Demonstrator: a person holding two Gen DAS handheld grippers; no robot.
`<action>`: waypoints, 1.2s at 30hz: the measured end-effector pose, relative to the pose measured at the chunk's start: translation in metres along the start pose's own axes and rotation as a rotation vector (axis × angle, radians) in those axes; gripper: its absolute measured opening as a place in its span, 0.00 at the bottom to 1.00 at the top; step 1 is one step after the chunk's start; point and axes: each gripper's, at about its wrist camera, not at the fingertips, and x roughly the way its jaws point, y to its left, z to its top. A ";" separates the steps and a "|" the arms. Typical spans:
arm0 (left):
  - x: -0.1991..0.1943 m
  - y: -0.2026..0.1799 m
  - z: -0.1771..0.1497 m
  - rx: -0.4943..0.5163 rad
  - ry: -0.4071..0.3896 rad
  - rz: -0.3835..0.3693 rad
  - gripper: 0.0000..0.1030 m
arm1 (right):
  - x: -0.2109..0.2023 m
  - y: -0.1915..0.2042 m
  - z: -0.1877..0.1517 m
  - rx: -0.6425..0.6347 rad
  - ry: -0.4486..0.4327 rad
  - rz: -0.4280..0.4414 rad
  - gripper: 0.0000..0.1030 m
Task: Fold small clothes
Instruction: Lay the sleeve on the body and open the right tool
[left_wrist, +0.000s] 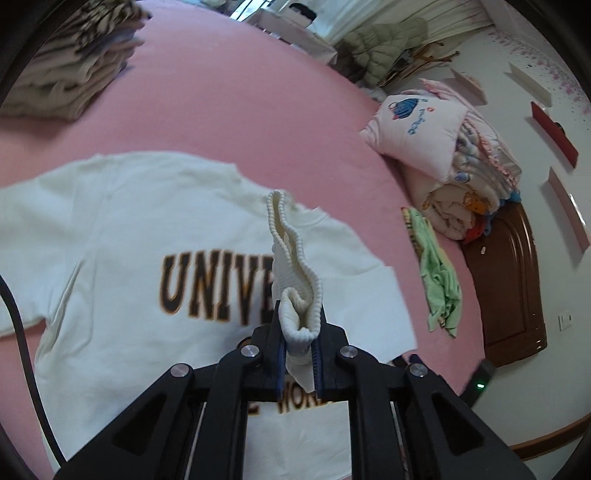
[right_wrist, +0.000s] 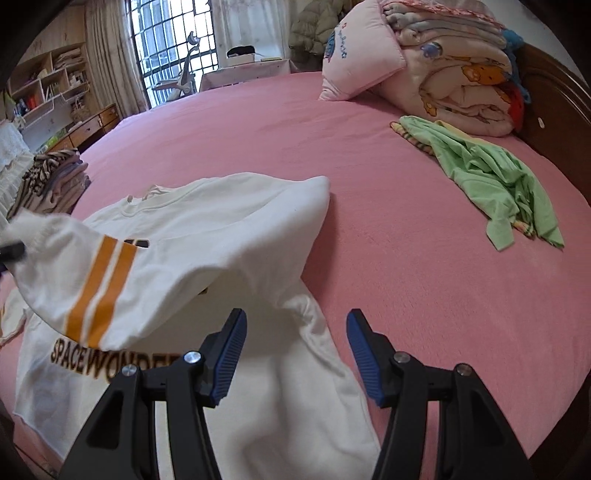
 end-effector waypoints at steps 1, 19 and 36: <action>-0.001 -0.005 0.003 0.009 -0.010 -0.005 0.09 | 0.005 0.001 0.002 -0.012 0.007 -0.013 0.55; 0.020 0.087 -0.023 -0.056 -0.007 0.250 0.08 | 0.054 -0.059 0.006 0.237 0.157 -0.028 0.45; 0.022 0.090 -0.048 0.048 0.080 0.317 0.19 | 0.008 -0.079 -0.007 0.209 0.157 -0.092 0.45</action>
